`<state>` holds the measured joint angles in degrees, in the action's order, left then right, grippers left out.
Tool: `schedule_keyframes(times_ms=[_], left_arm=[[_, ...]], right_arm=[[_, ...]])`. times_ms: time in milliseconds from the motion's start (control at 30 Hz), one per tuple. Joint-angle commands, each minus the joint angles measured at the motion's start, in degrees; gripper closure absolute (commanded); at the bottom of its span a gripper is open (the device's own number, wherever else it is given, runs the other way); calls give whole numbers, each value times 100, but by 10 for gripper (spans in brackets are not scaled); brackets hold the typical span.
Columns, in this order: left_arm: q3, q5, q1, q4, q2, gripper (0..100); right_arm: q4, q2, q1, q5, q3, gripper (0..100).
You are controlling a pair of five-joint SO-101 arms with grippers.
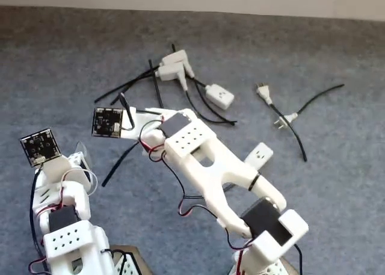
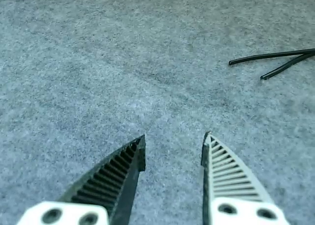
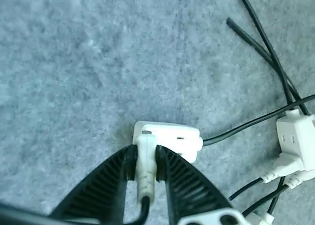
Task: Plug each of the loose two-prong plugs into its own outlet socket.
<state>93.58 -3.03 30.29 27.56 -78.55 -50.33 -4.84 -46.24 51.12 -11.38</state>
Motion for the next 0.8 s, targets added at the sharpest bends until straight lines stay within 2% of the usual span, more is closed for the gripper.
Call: schedule_keyframes(times_ms=[0, 300, 767], left_arm=[[-189, -18, -66, 9, -75, 801], [-189, -18, -75, 9, -75, 801], [-189, -18, -75, 9, -75, 801]], right_arm=[[92, -22, 215, 88, 418, 993], [101, -101, 505, 97, 391, 993], [171, -664, 382, -97, 426, 993]])
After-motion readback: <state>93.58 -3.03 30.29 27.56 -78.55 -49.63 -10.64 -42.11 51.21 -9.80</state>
